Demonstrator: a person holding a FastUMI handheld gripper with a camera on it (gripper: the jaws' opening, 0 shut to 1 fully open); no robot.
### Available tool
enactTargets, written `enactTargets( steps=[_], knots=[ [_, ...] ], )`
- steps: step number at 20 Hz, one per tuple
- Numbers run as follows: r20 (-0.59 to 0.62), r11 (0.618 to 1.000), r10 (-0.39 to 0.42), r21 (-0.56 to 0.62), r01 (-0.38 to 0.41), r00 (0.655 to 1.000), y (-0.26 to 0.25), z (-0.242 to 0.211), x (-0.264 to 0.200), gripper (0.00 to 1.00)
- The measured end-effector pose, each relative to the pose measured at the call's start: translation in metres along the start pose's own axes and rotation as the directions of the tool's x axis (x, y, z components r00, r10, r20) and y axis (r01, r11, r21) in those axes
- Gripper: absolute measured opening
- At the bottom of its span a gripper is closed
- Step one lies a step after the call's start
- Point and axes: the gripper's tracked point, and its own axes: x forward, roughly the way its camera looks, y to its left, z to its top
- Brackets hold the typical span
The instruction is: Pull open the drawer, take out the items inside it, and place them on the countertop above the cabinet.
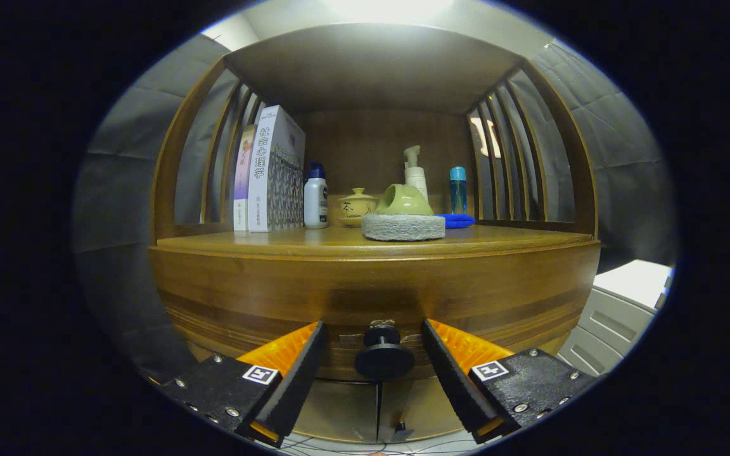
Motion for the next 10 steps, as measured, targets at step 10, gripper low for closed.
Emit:
enactTargets(
  steps=[10],
  knots=[
    [0.053, 0.998, 0.048, 0.049, -0.05, 0.997, -0.019, 0.07, -0.074, 0.96]
  ],
)
